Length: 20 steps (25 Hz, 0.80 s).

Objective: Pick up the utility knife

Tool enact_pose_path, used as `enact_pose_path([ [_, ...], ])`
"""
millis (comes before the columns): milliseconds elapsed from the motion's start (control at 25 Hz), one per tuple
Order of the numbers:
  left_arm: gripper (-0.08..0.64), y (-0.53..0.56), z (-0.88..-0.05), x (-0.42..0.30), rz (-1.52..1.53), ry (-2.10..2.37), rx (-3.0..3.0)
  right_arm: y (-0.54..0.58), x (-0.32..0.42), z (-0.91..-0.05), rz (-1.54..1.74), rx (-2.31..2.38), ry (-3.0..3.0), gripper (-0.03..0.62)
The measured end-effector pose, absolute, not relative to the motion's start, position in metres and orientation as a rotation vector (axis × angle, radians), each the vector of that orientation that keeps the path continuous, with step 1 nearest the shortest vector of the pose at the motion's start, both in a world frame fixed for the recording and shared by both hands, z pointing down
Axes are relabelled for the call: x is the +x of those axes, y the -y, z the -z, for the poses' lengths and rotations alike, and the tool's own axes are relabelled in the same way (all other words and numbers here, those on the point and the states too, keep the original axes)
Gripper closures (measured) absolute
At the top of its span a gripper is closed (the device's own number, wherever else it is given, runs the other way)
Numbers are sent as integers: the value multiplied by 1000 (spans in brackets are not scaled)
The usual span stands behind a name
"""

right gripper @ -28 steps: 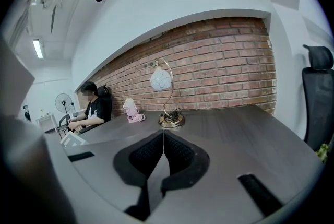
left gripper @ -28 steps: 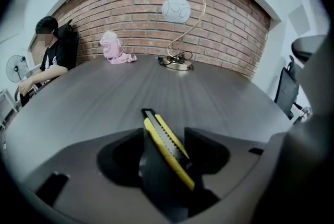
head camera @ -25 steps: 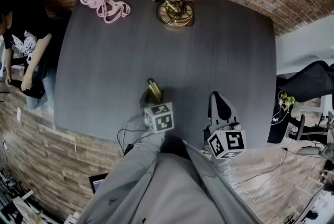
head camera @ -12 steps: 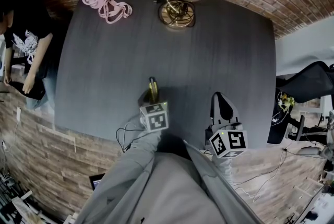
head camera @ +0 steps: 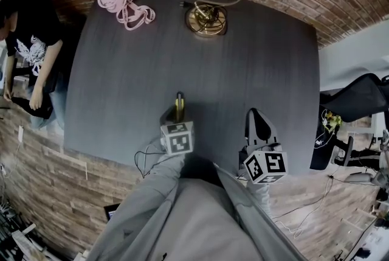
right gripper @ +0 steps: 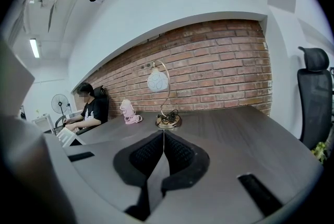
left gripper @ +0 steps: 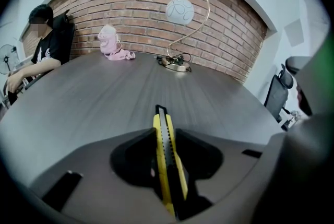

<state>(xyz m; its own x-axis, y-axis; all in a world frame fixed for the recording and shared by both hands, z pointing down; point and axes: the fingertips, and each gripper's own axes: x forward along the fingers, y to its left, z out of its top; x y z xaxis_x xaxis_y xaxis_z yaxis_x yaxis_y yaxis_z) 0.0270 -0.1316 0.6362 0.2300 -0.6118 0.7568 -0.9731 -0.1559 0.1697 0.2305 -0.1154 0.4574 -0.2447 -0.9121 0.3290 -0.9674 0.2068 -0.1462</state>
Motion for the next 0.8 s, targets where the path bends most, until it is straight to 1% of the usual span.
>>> enact_pose_path([
  [400, 434, 144, -611, 19, -632, 1475, 1922, 118, 227, -451, -468, 1841, 2313, 572],
  [800, 434, 165, -551, 10, -547, 1526, 2085, 125, 213, -439, -420, 1828, 2346, 572],
])
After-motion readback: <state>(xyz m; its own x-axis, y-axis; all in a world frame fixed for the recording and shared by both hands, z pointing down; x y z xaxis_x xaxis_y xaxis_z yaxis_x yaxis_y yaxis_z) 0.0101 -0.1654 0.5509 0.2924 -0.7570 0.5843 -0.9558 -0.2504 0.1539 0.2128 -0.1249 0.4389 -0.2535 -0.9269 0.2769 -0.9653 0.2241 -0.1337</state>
